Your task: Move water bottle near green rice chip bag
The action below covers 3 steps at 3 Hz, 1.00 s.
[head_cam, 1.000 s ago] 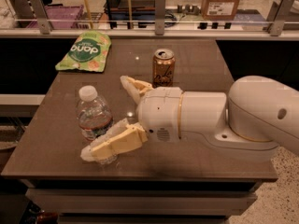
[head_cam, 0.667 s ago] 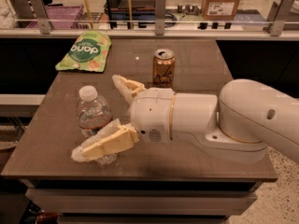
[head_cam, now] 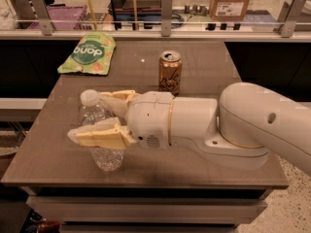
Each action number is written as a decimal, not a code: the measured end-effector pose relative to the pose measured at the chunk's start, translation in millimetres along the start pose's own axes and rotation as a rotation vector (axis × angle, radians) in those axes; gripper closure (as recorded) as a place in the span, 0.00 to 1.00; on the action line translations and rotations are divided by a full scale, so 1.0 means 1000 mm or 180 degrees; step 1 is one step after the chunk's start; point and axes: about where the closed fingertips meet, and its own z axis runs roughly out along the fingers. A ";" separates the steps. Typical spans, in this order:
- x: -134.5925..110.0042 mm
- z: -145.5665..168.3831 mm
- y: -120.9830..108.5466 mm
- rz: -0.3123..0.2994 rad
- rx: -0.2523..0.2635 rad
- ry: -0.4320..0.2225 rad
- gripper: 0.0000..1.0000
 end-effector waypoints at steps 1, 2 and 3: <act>-0.002 0.001 0.002 -0.0020 -0.0007 0.0006 0.64; -0.004 0.003 0.004 -0.0040 -0.0012 0.0013 0.87; -0.006 0.004 0.006 -0.0058 -0.0018 0.0019 1.00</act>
Offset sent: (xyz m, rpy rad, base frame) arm -0.0016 0.0019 0.0016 -0.0031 -0.0048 0.0026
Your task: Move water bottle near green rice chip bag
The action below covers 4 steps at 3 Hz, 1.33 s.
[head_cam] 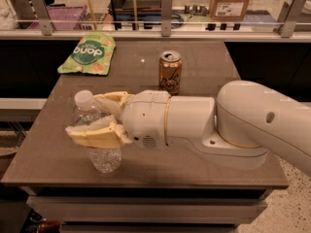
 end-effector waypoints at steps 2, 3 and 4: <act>-0.012 -0.005 -0.009 -0.0032 0.0030 0.0094 1.00; -0.029 -0.014 -0.028 -0.0084 0.0103 0.0165 1.00; -0.046 -0.025 -0.049 -0.0182 0.0249 0.0150 1.00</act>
Offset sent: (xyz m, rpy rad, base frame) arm 0.0271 -0.0195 0.0322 -0.0744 0.0039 -0.0350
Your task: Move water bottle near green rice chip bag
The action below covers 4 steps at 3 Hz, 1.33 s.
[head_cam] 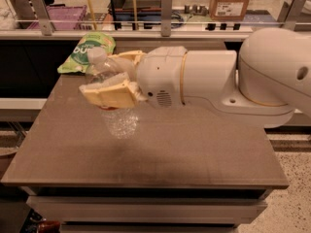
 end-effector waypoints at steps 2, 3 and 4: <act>-0.026 -0.003 -0.059 -0.0040 0.0323 0.0005 1.00; -0.032 0.002 -0.089 0.0069 0.0361 0.0094 1.00; -0.041 0.013 -0.116 0.0154 0.0327 0.0195 1.00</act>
Offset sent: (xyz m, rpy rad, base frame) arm 0.0866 -0.0204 0.0391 -0.0003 0.0202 -0.1468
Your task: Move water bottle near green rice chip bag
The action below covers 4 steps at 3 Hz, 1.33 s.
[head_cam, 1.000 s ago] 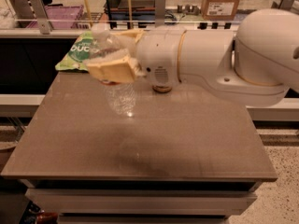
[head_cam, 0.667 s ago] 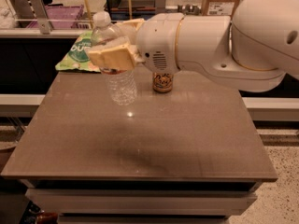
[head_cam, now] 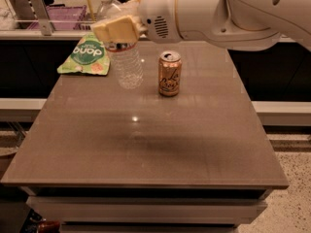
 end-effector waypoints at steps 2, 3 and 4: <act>-0.006 0.005 -0.014 -0.0050 -0.0091 -0.0004 1.00; -0.010 0.009 -0.036 -0.0098 -0.0180 -0.0011 1.00; -0.012 0.017 -0.059 -0.0149 -0.0251 -0.0069 1.00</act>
Offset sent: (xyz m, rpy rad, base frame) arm 0.0470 -0.0038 0.0105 -0.0133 -0.0072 0.0816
